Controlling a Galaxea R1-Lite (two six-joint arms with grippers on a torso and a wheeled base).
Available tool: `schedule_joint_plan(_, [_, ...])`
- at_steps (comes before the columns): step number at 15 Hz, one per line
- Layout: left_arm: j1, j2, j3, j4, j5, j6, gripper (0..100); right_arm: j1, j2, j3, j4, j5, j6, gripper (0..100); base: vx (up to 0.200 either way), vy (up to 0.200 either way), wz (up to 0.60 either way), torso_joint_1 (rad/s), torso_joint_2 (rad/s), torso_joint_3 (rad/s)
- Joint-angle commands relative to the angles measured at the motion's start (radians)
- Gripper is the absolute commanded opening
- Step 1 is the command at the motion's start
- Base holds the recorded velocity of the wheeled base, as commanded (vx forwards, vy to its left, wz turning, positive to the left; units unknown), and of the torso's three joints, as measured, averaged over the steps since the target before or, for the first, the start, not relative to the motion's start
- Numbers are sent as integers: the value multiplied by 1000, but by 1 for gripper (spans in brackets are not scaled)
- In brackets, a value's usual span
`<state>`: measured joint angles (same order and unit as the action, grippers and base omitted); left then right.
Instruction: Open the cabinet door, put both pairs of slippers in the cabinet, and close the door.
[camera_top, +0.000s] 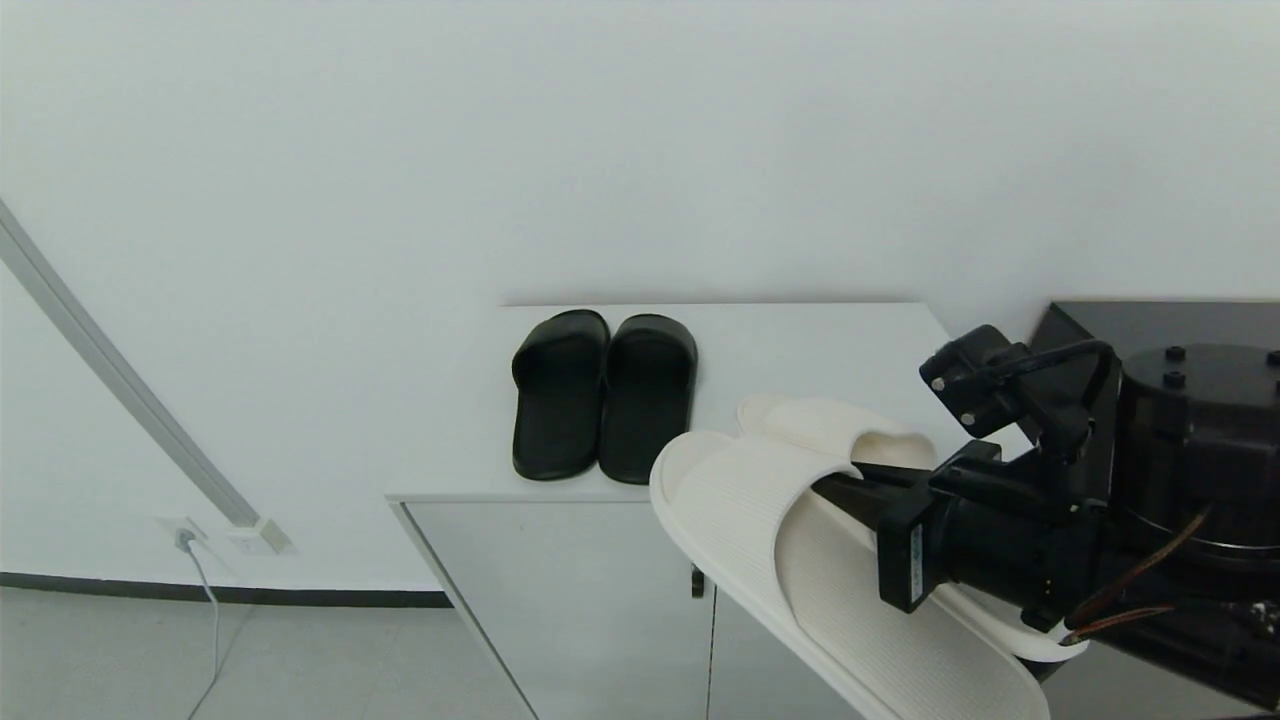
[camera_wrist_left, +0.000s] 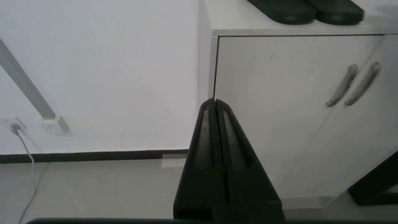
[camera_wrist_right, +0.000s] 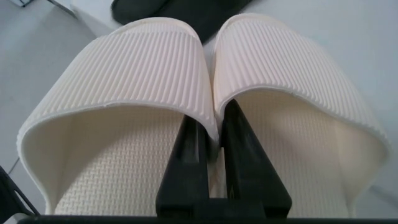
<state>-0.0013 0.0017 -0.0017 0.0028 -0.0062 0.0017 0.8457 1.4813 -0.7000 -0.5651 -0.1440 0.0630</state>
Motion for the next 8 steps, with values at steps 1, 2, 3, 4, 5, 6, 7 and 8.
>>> schedule_joint_plan(1, [0, 1, 0, 0, 0, 0, 0, 1, -1, 4, -2, 1, 0, 0, -200, 0, 0, -17, -7, 2])
schedule_joint_plan(2, [0, 0, 0, 0, 0, 0, 0, 1, -3, 4, -2, 1, 0, 0, -200, 0, 0, -12, 2, 7])
schedule_joint_plan(3, [0, 1, 0, 0, 0, 0, 0, 1, -4, 7, -2, 4, 0, 0, -200, 0, 0, -12, 7, 2])
schedule_joint_plan(4, [0, 1, 0, 0, 0, 0, 0, 1, -7, 8, -1, 8, 0, 0, 0, 0, 0, 0, 0, 0])
schedule_joint_plan(5, [0, 1, 0, 0, 0, 0, 0, 1, -7, 11, -1, 8, 0, 0, 0, 0, 0, 0, 0, 0])
schedule_joint_plan(6, [0, 1, 0, 0, 0, 0, 0, 1, -9, 16, -1, 8, 0, 0, 0, 0, 0, 0, 0, 0])
schedule_joint_plan(7, [0, 0, 0, 0, 0, 0, 0, 1, -10, 22, -1, 8, 0, 0, 0, 0, 0, 0, 0, 0])
schedule_joint_plan(8, [0, 1, 0, 0, 0, 0, 0, 1, -9, 22, -1, 8, 0, 0, 0, 0, 0, 0, 0, 0])
